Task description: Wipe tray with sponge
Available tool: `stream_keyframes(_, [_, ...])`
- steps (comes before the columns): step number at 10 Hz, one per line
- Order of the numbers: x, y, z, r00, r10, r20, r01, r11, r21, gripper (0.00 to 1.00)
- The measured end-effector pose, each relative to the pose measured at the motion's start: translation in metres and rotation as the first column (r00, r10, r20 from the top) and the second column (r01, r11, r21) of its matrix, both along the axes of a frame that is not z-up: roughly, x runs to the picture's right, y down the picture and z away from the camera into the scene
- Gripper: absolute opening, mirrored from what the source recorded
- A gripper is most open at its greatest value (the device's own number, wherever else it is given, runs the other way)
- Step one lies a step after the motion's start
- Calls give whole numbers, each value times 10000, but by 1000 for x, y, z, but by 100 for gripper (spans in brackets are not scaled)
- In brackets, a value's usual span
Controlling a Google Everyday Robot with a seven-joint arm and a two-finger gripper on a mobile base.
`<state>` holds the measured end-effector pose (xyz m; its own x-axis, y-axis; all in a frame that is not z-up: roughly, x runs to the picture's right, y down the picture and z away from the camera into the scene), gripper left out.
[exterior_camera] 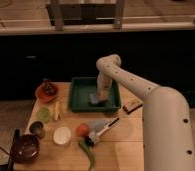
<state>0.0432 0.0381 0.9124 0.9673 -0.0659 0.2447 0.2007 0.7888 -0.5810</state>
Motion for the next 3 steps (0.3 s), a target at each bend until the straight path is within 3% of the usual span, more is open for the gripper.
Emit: stream_keyframes(3, [-2, 0, 2, 10000, 2, 40, -2, 10000, -19, 0])
